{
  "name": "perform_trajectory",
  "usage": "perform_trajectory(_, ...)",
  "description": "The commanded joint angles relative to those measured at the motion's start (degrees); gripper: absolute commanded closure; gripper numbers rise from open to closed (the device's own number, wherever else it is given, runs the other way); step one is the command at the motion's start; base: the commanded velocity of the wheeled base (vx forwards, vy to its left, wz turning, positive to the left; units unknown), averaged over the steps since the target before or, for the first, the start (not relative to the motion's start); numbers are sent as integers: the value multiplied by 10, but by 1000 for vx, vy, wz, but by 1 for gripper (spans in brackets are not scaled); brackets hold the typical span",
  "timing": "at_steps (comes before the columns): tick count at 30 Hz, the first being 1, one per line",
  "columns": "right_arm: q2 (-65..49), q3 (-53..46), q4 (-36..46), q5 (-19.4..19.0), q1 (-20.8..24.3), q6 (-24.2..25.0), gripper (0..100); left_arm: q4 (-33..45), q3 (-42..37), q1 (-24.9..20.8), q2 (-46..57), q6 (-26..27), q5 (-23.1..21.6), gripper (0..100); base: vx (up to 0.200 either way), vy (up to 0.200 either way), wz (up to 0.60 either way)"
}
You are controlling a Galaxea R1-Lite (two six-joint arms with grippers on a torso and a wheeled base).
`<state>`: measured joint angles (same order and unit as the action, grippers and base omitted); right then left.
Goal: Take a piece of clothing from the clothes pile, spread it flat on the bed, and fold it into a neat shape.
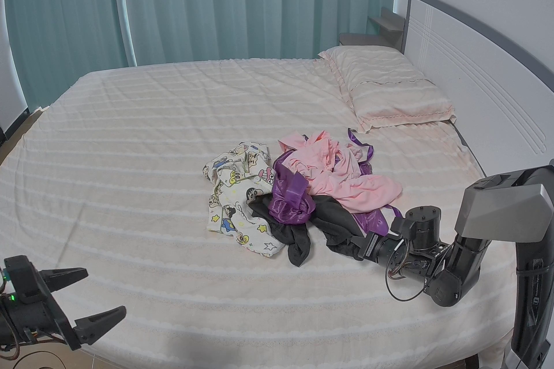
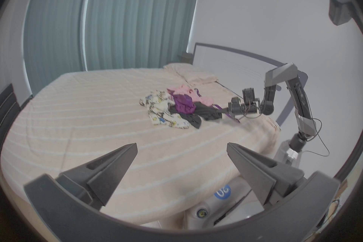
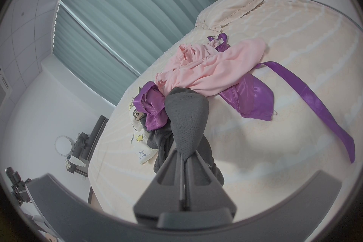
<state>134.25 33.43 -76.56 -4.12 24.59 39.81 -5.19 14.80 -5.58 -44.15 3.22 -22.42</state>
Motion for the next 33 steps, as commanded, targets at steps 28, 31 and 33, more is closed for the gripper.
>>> perform_trajectory(28,21,-52,-89,1,7,18,100,-207,328,-326,-748,-365,256,0,0,0,0)
perform_trajectory(31,20,-53,-89,1,8,18,100,-207,356,-328,-769,-393,255,0,0,0,0)
perform_trajectory(33,19,-56,-90,1,9,18,100,-207,376,-329,-787,-404,254,0,0,0,0)
